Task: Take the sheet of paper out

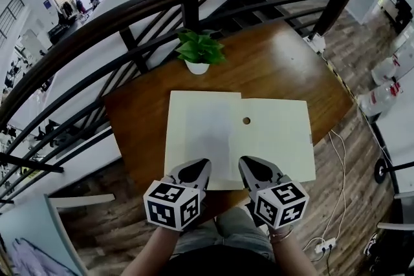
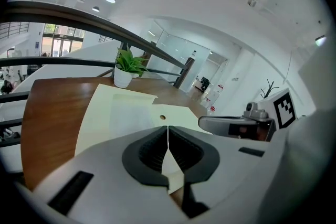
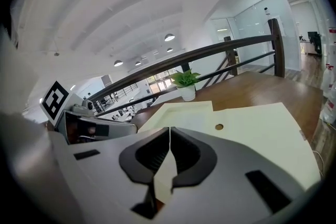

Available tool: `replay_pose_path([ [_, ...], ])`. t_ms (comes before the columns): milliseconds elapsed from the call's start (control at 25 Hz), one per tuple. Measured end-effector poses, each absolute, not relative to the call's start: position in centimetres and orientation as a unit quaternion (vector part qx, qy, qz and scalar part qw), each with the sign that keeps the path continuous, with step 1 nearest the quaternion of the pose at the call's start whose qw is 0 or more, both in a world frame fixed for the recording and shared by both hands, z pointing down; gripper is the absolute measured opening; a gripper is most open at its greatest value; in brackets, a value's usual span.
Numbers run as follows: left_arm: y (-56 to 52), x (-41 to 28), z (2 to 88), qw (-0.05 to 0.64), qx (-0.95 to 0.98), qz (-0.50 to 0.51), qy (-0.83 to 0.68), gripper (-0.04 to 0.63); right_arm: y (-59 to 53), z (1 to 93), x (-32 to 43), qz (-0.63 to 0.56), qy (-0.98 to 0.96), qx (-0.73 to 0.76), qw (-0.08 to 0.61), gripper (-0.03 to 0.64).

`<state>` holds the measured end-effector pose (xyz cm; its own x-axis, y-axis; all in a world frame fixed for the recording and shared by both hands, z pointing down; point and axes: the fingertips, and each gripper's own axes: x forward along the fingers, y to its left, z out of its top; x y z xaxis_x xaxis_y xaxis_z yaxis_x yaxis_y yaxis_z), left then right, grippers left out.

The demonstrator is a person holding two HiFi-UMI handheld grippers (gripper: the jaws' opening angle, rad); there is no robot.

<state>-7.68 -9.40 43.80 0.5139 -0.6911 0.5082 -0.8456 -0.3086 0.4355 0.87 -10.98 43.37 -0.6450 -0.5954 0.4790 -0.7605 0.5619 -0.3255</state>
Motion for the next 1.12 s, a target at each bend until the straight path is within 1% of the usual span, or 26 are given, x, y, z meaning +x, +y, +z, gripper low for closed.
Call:
replay_pose_path([
  [560, -11.9, -7.7, 45.4, 0.368, 0.762, 0.111, -0.522, 0.018, -15.6, 47.1, 0.1, 0.282, -0.876, 0.321, 0.226, 0.031],
  [800, -12.4, -8.1, 46.1, 0.380, 0.747, 0.115, -0.533, 0.018, -16.0, 49.5, -0.9, 0.311, -0.872, 0.282, 0.250, 0.032],
  [840, -12.5, -8.2, 46.1, 0.382, 0.746, 0.114, -0.534, 0.018, -15.9, 49.8, -1.1, 0.319, -0.872, 0.273, 0.252, 0.040],
  [920, -12.5, -8.2, 46.2, 0.389, 0.742, 0.111, -0.535, 0.018, -15.8, 50.2, -1.5, 0.332, -0.870, 0.258, 0.256, 0.086],
  [1120, -12.5, -8.2, 46.9, 0.401, 0.733, 0.111, -0.538, 0.018, -16.1, 52.1, -1.8, 0.343, -0.860, 0.249, 0.283, 0.086],
])
